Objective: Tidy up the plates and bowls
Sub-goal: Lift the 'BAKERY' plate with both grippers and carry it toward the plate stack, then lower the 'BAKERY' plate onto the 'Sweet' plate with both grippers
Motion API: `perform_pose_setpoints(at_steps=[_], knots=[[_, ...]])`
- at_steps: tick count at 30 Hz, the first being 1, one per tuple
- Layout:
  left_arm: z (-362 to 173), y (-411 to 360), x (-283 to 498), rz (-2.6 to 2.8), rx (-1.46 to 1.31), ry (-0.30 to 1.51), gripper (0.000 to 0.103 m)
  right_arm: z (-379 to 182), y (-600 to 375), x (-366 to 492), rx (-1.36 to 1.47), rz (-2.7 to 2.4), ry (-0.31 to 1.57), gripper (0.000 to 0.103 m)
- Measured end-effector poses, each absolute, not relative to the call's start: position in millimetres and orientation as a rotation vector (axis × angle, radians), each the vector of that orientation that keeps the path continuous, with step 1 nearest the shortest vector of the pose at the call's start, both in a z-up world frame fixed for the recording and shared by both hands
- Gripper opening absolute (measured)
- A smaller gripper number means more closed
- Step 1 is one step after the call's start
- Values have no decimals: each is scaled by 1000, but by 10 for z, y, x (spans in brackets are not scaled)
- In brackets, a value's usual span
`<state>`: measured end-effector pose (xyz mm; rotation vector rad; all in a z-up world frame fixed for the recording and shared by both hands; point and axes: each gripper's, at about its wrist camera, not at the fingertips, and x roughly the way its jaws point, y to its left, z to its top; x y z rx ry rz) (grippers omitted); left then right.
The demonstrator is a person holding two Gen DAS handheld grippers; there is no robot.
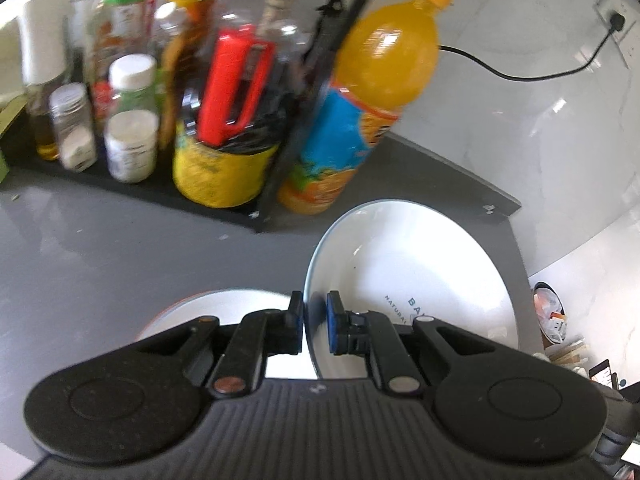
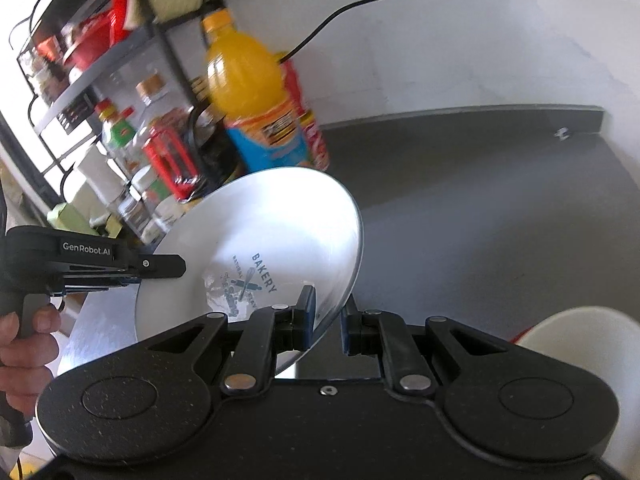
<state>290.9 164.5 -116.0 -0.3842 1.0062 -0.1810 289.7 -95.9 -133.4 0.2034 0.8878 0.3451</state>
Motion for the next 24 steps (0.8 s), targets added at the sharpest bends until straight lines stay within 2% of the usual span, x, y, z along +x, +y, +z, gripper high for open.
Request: perform_pose_setpoints(at_steps=[24], knots=[[-1784, 2162, 2666, -180, -382, 1143, 10, -1767, -331, 2635, 181, 293, 1036, 13]])
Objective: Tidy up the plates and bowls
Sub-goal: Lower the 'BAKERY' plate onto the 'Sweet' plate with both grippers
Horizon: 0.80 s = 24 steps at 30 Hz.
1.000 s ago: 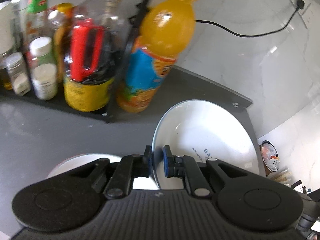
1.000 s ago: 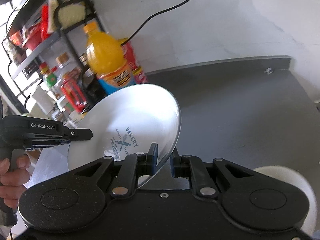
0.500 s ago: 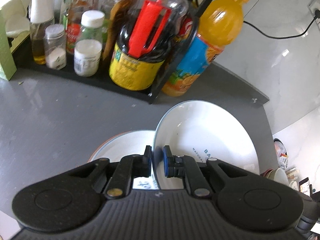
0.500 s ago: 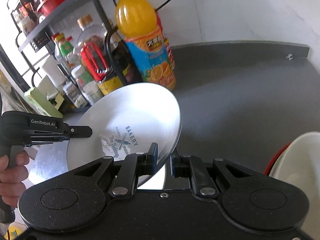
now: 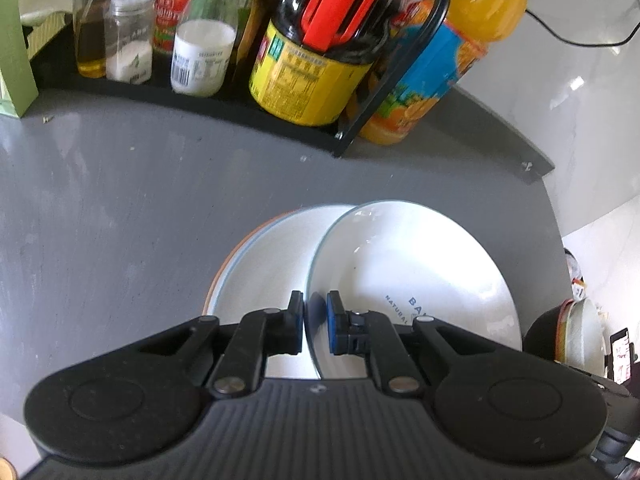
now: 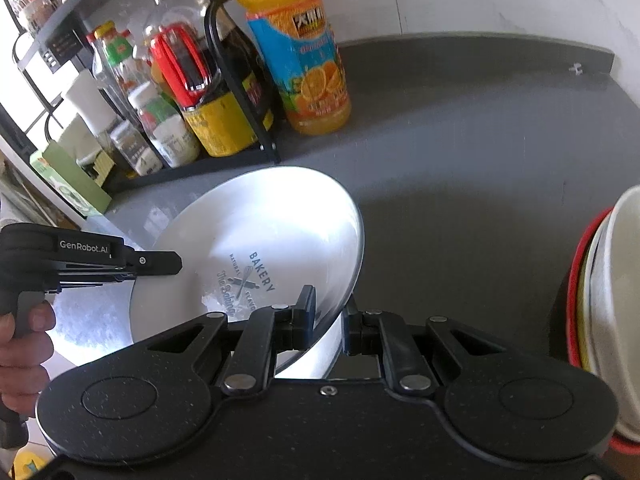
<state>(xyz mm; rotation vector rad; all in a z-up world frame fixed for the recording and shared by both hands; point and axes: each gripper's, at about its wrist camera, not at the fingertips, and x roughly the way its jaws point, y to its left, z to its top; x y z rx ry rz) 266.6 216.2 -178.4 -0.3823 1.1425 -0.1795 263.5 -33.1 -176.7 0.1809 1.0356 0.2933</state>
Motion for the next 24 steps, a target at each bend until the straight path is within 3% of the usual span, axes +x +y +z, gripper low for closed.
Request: perform_pose_setpoints(at_steps=[24], knots=[[-1970, 2234, 2675, -154, -318, 1169, 12, -1903, -54, 2644, 110, 281, 1090, 16]])
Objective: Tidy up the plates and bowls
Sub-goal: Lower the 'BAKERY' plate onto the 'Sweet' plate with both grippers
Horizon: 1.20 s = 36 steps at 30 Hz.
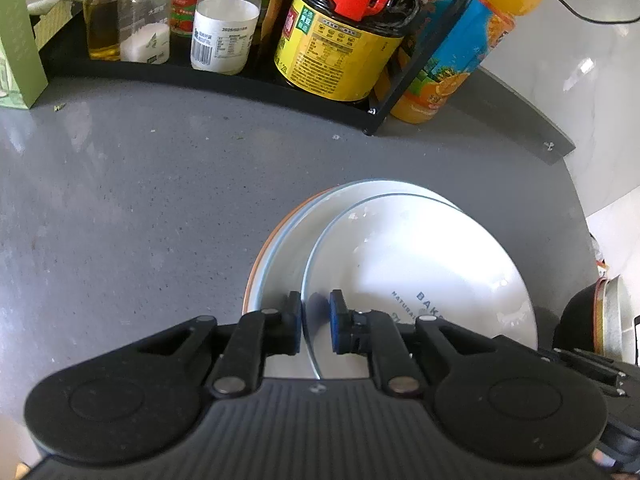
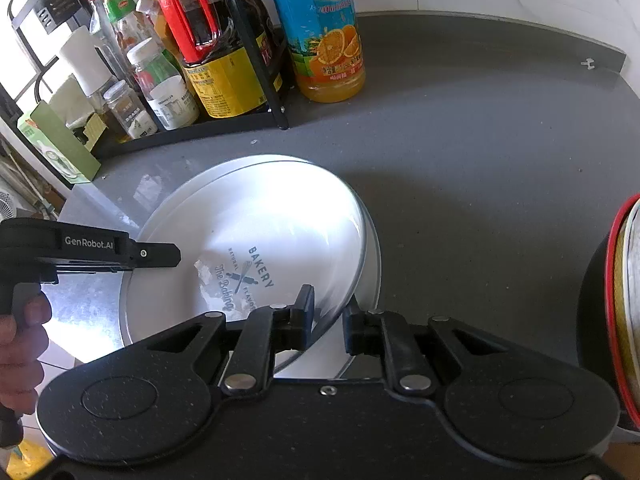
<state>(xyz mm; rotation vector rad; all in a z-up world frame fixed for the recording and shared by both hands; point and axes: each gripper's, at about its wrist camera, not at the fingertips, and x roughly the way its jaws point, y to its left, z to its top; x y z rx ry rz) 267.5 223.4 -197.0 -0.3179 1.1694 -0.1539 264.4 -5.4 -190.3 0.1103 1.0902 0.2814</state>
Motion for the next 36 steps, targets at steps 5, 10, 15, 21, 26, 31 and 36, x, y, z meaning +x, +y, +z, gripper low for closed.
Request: perform_pose_setpoints(at_steps=[5, 10, 15, 21, 26, 31, 36], knots=[[-1972, 2216, 2664, -158, -299, 1158, 12, -1888, -14, 2672, 113, 286, 1127, 25], [-1966, 2199, 2654, -159, -285, 1151, 13, -1892, -30, 2687, 156, 278, 1171, 26], [-1962, 2199, 2649, -157, -282, 1144, 13, -1858, -41, 2649, 162, 291, 1195, 26], [-1959, 2192, 2627, -156, -269, 1134, 13, -1813, -170, 2625, 247, 296, 1226, 25], [-1958, 2199, 2609, -151, -276, 1132, 13, -1799, -162, 2588, 203, 292, 1215, 17], [-1933, 2189, 2607, -137, -265, 1125, 12, -1803, -132, 2585, 169, 294, 1207, 17], [-1899, 2194, 2589, -131, -249, 1117, 12, -1824, -114, 2616, 159, 289, 1205, 17]])
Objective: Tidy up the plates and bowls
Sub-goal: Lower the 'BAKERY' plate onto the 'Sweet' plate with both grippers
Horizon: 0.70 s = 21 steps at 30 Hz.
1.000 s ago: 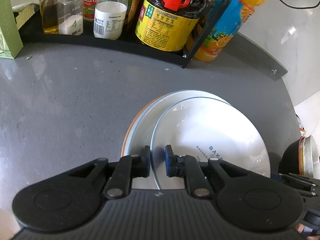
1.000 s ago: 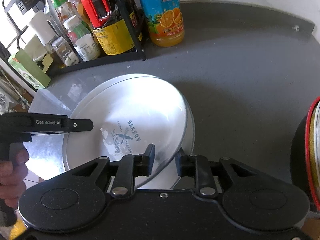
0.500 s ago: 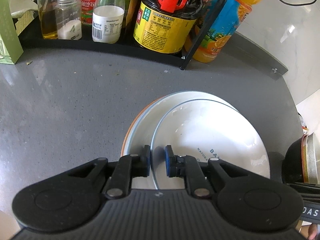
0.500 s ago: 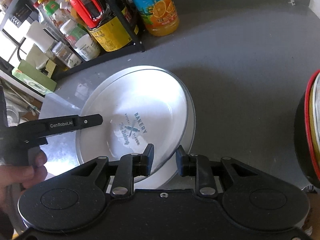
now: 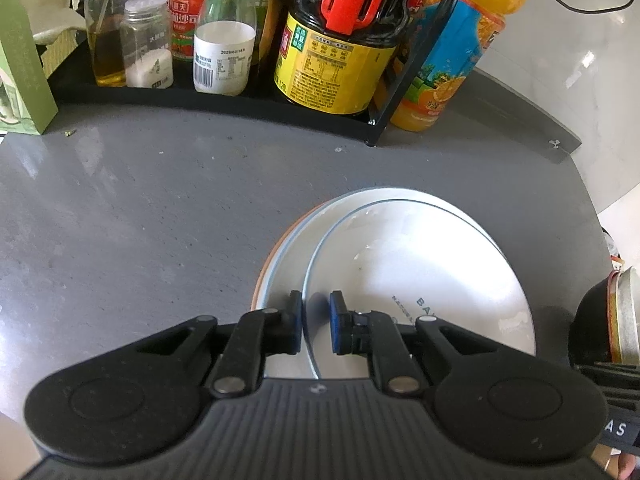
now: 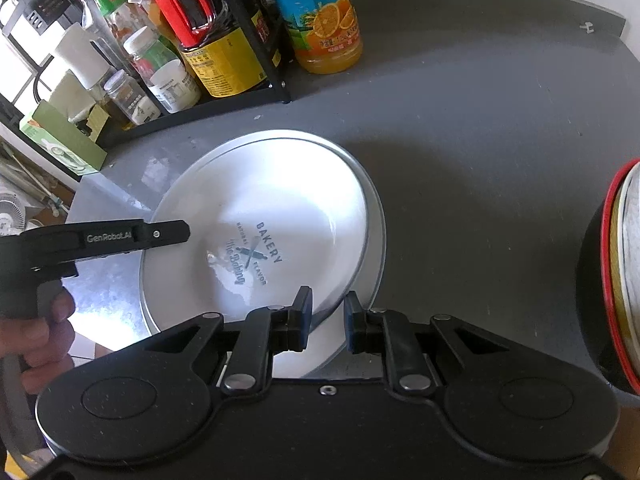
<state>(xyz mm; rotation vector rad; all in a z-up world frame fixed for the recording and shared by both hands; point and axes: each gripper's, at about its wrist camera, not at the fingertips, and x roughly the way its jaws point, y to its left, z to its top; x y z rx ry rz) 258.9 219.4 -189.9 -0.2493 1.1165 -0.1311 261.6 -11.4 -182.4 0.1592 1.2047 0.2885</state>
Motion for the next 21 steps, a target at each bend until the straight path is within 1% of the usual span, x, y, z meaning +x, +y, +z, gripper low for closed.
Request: perform_pose_setpoints(at_steps=[14, 21], knots=[[-1932, 2137, 2545, -144, -197, 1121, 12, -1778, -292, 2477, 193, 252, 1221, 18], [-1932, 2137, 2602, -127, -207, 1185, 14, -1734, -398, 2395, 231, 215, 1201, 19]])
